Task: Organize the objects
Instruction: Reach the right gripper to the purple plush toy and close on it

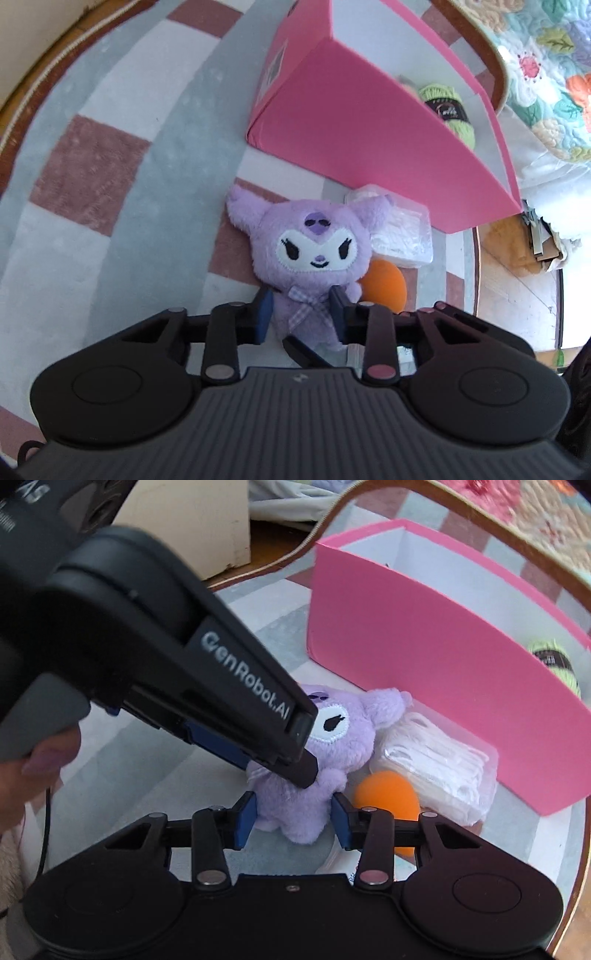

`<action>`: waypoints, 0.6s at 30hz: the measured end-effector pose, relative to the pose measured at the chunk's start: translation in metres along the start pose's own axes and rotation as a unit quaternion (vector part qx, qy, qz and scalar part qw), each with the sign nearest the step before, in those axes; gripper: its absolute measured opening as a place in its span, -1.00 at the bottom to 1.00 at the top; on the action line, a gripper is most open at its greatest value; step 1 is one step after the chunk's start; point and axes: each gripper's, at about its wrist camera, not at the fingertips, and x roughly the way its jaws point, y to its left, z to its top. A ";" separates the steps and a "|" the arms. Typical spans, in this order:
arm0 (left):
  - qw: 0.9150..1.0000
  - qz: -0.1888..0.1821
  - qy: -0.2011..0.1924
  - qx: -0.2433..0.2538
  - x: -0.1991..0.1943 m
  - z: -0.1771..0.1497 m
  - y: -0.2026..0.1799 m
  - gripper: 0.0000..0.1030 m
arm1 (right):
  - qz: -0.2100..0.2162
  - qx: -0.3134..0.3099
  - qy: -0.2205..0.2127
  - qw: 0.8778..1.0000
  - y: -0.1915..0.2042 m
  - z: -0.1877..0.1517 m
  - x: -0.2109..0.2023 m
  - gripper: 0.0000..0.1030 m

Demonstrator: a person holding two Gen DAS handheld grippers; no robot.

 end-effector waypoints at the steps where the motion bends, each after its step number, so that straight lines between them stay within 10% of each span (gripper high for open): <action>1: 1.000 -0.005 -0.002 -0.001 -0.002 0.000 0.000 -0.60 | 0.003 0.003 0.000 1.000 -0.001 0.000 -0.001 -0.05; 11: 1.000 0.001 0.000 -0.008 -0.005 0.000 0.002 -0.42 | 0.026 0.100 0.016 0.995 -0.017 0.003 -0.003 0.10; 18: 0.999 0.027 -0.006 -0.019 -0.007 0.003 0.010 -0.03 | 0.099 0.167 0.025 0.981 -0.029 0.006 -0.005 -0.49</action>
